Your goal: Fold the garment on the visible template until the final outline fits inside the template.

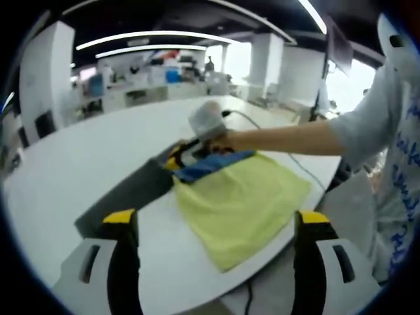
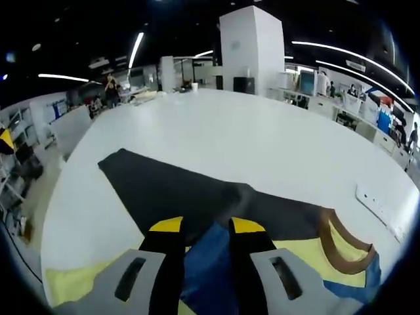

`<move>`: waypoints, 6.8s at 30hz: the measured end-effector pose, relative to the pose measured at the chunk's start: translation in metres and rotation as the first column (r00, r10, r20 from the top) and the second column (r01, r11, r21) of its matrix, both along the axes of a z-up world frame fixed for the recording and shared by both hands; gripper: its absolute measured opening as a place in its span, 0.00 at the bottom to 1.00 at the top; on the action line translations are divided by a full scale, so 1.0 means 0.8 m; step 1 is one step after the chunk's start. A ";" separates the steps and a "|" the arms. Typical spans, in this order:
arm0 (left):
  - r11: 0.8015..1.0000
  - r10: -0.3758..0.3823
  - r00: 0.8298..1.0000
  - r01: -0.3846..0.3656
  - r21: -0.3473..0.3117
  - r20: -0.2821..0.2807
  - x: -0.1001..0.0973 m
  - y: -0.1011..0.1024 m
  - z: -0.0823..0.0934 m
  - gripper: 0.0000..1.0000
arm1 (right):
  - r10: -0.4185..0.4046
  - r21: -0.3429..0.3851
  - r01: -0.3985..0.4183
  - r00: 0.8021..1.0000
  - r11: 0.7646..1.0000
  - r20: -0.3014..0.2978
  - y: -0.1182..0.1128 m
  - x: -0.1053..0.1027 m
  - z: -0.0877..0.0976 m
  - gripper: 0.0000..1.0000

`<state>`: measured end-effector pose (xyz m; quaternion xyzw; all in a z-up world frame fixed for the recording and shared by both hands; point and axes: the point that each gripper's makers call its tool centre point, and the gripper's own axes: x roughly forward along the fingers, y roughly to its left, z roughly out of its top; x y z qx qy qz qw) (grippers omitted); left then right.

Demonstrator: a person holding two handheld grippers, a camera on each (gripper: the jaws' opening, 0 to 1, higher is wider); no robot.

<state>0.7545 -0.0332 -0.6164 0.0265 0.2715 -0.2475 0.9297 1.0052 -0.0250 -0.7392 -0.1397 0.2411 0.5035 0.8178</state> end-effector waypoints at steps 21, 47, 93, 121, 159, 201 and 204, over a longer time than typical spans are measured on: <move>1.000 -0.001 1.000 0.001 0.031 0.008 -0.006 0.000 0.005 0.93 | 0.038 -0.023 -0.037 0.999 0.999 0.021 -0.004 -0.008 0.006 0.65; 0.999 0.023 0.998 -0.025 0.038 0.054 -0.015 -0.001 0.021 0.95 | -0.025 0.024 0.023 0.997 0.999 0.068 -0.025 -0.008 0.048 1.00; 0.999 -0.044 0.993 0.041 0.032 0.111 -0.029 -0.036 0.038 0.99 | -0.090 0.067 0.086 0.994 0.994 0.060 -0.118 -0.065 0.097 1.00; 0.995 -0.087 0.990 0.082 0.050 0.111 -0.030 -0.043 0.042 0.99 | -0.097 0.059 0.092 0.991 0.994 0.087 -0.162 -0.112 0.121 1.00; 0.994 -0.106 0.987 0.104 0.024 0.125 -0.036 -0.060 0.044 0.99 | -0.107 0.085 0.097 0.987 0.992 0.122 -0.204 -0.167 0.156 1.00; 0.991 -0.129 0.983 0.125 0.041 0.131 -0.009 -0.069 0.047 0.99 | -0.115 0.137 0.093 0.980 0.986 0.162 -0.252 -0.221 0.190 1.00; 0.991 -0.131 0.982 0.127 0.041 0.132 -0.007 -0.070 0.046 0.99 | -0.124 0.147 0.100 0.978 0.984 0.168 -0.255 -0.228 0.196 1.00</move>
